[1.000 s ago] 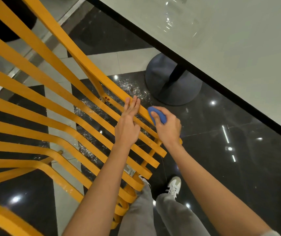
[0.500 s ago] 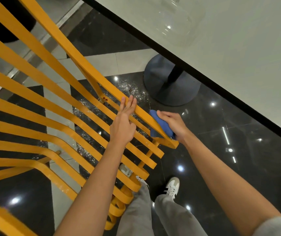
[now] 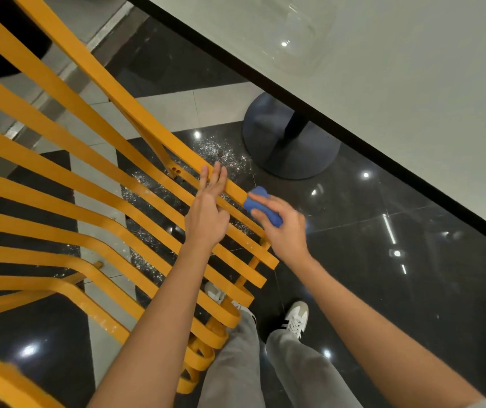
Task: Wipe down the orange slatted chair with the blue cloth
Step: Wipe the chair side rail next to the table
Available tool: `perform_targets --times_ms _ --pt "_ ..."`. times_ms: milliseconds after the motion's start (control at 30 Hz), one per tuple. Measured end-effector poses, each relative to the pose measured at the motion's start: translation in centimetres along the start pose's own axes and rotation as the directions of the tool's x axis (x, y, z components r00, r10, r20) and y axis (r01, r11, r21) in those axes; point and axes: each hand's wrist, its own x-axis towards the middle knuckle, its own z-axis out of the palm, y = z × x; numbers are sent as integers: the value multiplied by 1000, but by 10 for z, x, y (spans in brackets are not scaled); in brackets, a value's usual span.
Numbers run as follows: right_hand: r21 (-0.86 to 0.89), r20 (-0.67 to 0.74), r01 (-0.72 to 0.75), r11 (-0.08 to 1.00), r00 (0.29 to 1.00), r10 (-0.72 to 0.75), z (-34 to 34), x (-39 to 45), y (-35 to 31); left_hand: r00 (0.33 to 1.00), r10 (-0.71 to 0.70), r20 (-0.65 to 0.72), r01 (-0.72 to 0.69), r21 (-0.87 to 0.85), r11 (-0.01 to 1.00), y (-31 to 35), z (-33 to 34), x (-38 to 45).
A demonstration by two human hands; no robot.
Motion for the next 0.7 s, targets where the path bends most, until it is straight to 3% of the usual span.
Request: perform_targets --times_ms 67,100,200,267,400,500,700 --pt "31 -106 94 995 990 -90 -7 -26 20 1000 -9 -2 9 10 1000 1 -1 0" --pt "77 -169 60 995 984 -46 -12 -35 27 1000 -13 -2 13 11 1000 2 -2 0" --pt "187 -331 -231 955 900 283 -14 -55 36 1000 -23 15 23 -2 1000 3 -1 -1" --pt "125 -403 -297 947 857 322 -6 -51 29 1000 -22 14 21 5 1000 4 -2 0" --pt "-222 -385 -190 957 918 93 17 -11 -3 999 -43 22 43 28 999 6 -3 -1" --pt "-498 -302 -99 861 951 -66 43 25 -20 999 -27 22 26 44 999 7 -4 -1" --pt "-525 -247 71 848 941 -232 30 -1 9 1000 -10 27 8 59 998 6 -7 -2"
